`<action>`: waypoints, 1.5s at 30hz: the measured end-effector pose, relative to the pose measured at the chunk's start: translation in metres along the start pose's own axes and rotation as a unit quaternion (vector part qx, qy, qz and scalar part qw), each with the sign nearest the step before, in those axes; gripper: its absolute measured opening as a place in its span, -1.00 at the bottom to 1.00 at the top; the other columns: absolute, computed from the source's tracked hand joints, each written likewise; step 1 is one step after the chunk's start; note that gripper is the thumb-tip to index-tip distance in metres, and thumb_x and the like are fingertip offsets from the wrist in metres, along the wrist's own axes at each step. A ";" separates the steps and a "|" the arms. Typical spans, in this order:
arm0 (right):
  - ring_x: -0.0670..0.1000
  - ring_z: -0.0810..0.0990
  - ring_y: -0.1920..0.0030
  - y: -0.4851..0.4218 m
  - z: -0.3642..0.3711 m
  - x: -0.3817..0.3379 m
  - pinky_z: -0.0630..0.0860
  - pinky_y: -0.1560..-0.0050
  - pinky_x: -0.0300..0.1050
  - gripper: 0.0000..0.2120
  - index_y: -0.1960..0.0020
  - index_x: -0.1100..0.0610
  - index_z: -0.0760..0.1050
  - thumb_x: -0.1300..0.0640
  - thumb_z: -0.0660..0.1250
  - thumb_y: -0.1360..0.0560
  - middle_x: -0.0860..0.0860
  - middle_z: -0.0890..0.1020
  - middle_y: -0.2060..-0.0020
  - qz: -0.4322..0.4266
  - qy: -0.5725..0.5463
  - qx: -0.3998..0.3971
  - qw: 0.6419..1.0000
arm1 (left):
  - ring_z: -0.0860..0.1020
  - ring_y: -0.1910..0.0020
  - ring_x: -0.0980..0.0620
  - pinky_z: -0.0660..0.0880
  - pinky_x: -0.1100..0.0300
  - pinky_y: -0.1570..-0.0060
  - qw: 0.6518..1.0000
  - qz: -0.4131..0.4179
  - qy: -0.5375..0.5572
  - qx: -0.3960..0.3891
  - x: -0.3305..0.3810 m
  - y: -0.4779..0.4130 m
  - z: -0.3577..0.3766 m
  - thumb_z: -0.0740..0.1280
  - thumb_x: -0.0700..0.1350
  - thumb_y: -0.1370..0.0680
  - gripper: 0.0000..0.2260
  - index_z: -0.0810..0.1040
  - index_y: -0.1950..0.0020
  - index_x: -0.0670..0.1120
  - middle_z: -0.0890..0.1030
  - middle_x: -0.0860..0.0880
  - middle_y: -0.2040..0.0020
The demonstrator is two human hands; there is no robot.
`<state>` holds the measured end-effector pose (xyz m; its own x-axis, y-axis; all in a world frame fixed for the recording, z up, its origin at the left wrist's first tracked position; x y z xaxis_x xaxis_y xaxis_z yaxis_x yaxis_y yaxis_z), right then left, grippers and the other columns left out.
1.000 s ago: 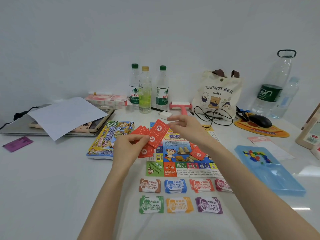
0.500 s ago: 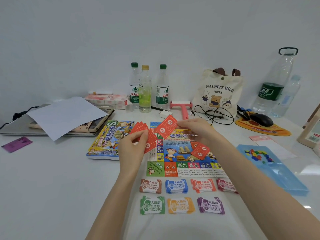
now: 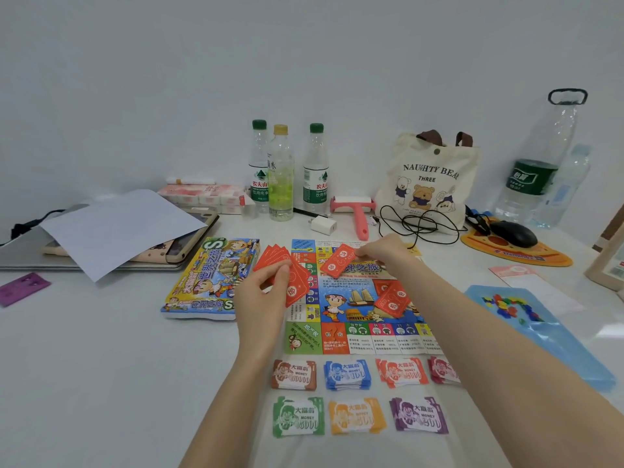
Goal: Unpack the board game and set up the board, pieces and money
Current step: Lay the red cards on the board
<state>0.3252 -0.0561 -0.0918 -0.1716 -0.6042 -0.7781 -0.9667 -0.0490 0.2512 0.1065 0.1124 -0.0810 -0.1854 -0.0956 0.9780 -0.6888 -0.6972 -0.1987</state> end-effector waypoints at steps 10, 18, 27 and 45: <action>0.03 0.47 0.22 -0.010 0.007 0.004 0.33 0.42 -0.16 -0.75 0.14 0.18 0.41 0.18 0.46 -0.32 0.04 0.46 0.29 -0.007 0.087 0.042 0.995 | 0.62 0.00 0.11 0.56 0.20 0.02 1.000 -0.001 -0.011 -0.005 -0.002 0.000 0.003 0.30 -0.05 -0.59 -0.80 0.65 -0.13 -0.04 0.67 0.00 -0.03; 0.10 0.55 0.05 -0.013 0.010 0.002 0.47 0.08 -0.02 -0.78 0.21 0.11 0.34 0.12 0.40 -0.37 0.06 0.51 0.14 -0.032 0.134 0.101 0.985 | 0.61 0.14 0.23 0.46 0.49 0.32 1.000 -0.012 0.008 -0.002 0.002 0.002 0.002 0.25 -0.10 -0.62 -0.82 0.65 -0.08 -0.04 0.66 0.04 0.03; 0.10 0.60 -0.03 -0.005 0.009 -0.001 0.51 -0.04 -0.03 -0.83 0.01 0.07 0.54 0.08 0.36 -0.41 0.02 0.62 0.06 -0.057 0.199 0.137 0.969 | 0.60 0.24 0.22 0.45 0.47 0.37 0.999 -0.033 0.039 -0.009 0.007 0.005 0.004 0.21 -0.11 -0.63 -0.80 0.65 -0.06 -0.06 0.67 0.00 0.08; -0.25 0.58 0.20 0.141 0.011 -0.037 0.48 0.14 -0.31 -0.85 0.06 0.00 0.65 -0.01 0.32 -0.55 -0.16 0.67 0.21 -0.359 -0.049 -0.037 0.931 | 0.66 0.33 0.07 0.58 0.24 0.27 0.996 0.023 0.010 -0.081 0.019 0.012 0.006 0.47 -0.25 -0.45 -0.51 0.36 -0.25 0.08 0.67 -0.03 0.33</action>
<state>0.1932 -0.0314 -0.0338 0.4947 -0.3181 -0.8087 -0.8234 -0.4691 -0.3191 0.0988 0.0981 -0.0647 -0.2322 -0.1086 0.9666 -0.7827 -0.5691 -0.2520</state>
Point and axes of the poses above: each hand's wrist, its own y-axis away from the middle knuckle, its own z-axis out of the palm, x = y × z, the point moved 6 cm from there along -y, towards the middle knuckle
